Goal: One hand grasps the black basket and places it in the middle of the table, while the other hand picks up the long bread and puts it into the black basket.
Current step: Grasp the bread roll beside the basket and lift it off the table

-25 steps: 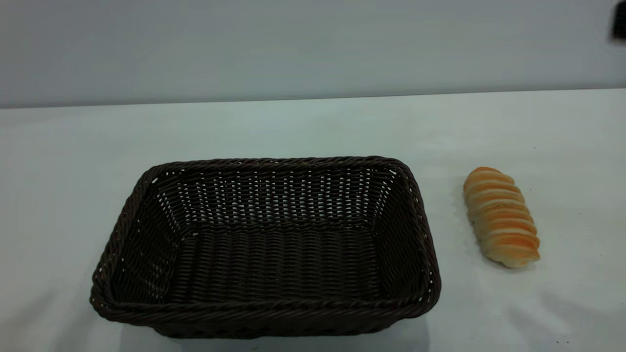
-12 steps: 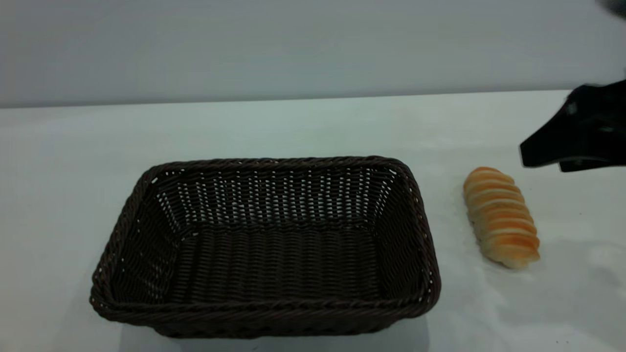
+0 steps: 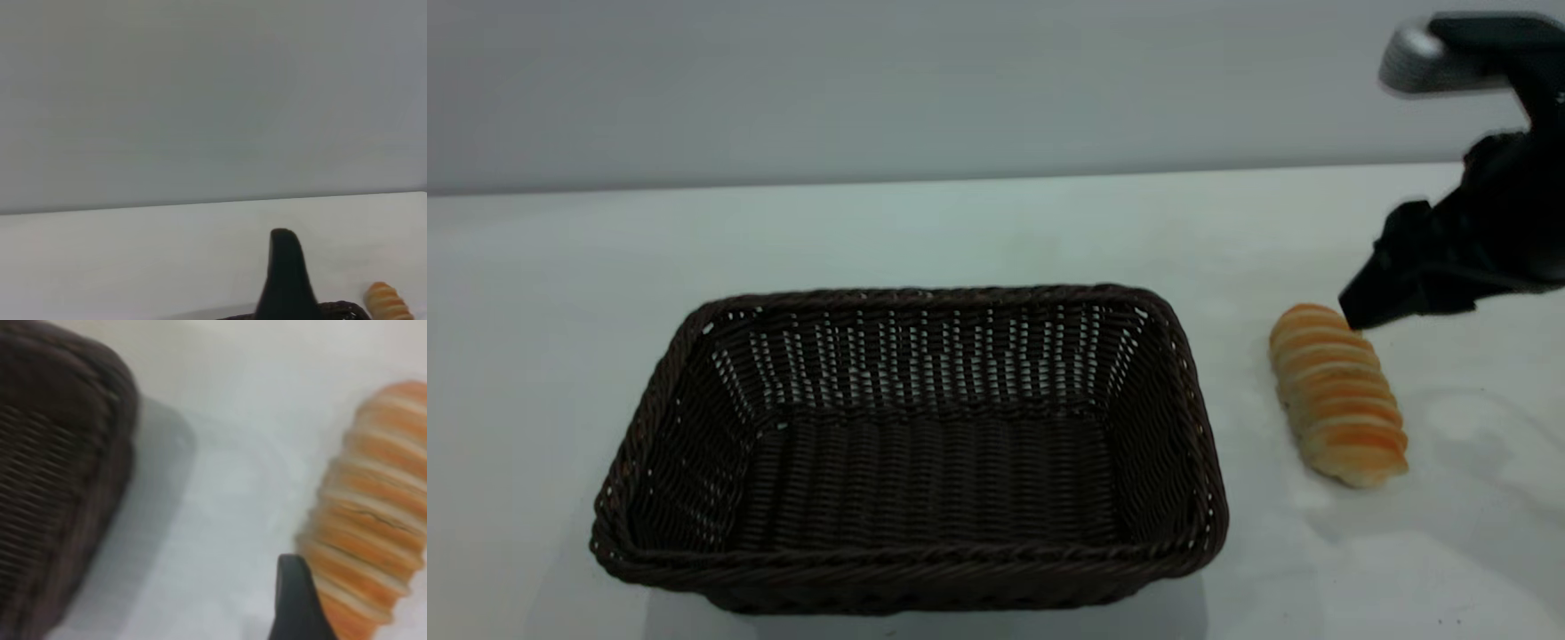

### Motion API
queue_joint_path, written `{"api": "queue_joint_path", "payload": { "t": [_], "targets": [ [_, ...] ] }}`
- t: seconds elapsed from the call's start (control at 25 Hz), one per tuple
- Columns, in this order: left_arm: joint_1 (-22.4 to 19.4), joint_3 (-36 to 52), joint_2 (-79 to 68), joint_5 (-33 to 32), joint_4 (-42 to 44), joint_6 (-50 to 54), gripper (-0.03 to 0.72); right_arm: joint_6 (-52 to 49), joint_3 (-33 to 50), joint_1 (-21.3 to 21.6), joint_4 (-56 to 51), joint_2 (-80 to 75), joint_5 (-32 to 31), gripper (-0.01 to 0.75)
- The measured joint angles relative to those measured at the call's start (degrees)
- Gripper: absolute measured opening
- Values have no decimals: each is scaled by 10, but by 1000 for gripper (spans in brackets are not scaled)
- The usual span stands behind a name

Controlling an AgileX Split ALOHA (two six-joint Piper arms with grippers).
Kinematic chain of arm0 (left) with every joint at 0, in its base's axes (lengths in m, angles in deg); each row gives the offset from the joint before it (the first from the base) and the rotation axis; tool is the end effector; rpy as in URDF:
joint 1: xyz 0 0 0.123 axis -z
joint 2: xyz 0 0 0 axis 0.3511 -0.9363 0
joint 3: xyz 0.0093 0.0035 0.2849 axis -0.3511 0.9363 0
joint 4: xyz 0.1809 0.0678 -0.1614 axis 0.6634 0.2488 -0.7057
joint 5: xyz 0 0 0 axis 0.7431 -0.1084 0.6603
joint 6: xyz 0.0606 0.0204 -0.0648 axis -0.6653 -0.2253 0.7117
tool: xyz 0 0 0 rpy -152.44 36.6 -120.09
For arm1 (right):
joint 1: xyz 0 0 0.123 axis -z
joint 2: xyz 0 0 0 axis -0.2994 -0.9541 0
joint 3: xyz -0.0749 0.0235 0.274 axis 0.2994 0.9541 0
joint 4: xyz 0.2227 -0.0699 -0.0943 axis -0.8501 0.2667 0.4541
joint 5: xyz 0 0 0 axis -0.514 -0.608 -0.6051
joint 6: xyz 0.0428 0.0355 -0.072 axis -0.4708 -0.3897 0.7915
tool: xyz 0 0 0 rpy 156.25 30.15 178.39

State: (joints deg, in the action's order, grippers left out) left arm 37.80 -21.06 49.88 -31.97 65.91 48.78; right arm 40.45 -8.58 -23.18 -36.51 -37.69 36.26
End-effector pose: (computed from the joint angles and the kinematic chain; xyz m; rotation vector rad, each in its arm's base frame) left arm 0.0894 -0.0304 0.4324 0.0837 1.7132 -0.4167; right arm 0.3063 0.0508 0.1162 -0.4010 2.5454 0.2649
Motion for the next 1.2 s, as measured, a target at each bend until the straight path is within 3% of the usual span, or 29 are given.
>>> {"api": "queue_joint_path", "payload": {
  "t": [0.28,0.92,1.08,1.2],
  "targets": [
    [0,0,4,-2,-39,-35,586,3,-26,0,77,-65,36,464],
    [0,0,4,-4,-59,-57,586,3,-66,-30,80,-152,40,455],
    [0,0,4,-4,-59,-57,586,3,-75,-30,77,-176,41,392],
    [0,0,4,-4,-59,-57,586,12,-77,-30,74,-188,44,268]
  ]
}}
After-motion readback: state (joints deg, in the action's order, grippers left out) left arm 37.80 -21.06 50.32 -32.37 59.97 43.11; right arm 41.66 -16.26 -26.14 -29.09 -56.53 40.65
